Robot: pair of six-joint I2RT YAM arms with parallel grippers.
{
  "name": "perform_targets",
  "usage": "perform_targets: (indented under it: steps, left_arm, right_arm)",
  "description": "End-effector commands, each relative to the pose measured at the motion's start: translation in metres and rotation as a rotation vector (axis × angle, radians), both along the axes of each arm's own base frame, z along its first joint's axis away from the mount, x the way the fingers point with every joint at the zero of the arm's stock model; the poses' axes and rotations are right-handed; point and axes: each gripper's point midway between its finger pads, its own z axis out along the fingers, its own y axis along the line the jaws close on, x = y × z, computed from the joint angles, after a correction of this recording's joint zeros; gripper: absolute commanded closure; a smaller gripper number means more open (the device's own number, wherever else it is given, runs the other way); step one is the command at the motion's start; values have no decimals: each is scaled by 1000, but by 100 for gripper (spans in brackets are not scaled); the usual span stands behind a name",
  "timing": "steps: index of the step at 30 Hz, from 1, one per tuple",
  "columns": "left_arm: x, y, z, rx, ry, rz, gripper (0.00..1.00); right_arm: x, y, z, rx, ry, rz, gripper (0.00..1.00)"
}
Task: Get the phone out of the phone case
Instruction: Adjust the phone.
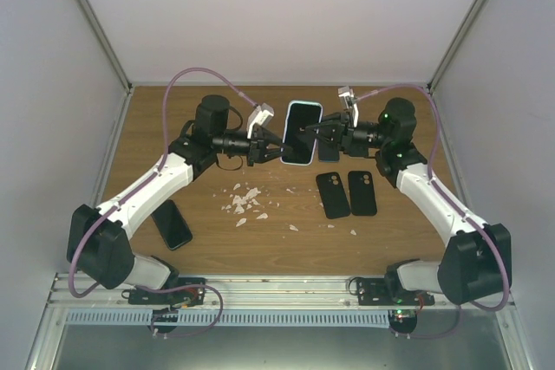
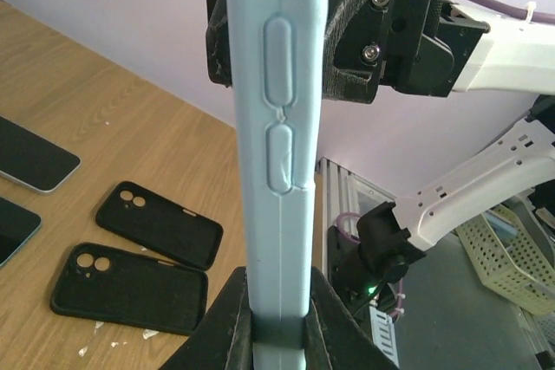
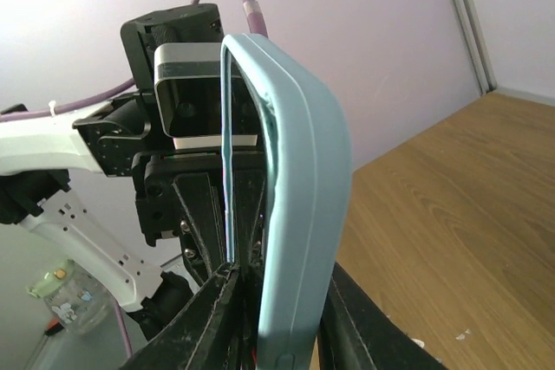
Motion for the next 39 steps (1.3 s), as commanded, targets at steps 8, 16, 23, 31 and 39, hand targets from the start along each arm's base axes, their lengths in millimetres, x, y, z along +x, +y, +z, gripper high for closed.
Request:
perform_targets:
  steps: [8, 16, 23, 31, 39]
  left_arm:
    - [-9, 1, 35, -56, -162, -67, 100]
    - [1, 8, 34, -54, -169, -12, 67]
    - [6, 24, 25, -41, -157, 44, 51]
    - [4, 30, 10, -24, -138, 63, 49]
    - [10, 30, 12, -22, -135, 84, 49]
  right_arm:
    - [-7, 4, 14, -1, -48, 13, 90]
    - [2, 0, 26, 42, 17, -16, 100]
    - [5, -7, 37, 86, 49, -22, 100]
    - [7, -10, 41, 117, 75, -20, 99]
    - [3, -11, 44, 127, 71, -9, 100]
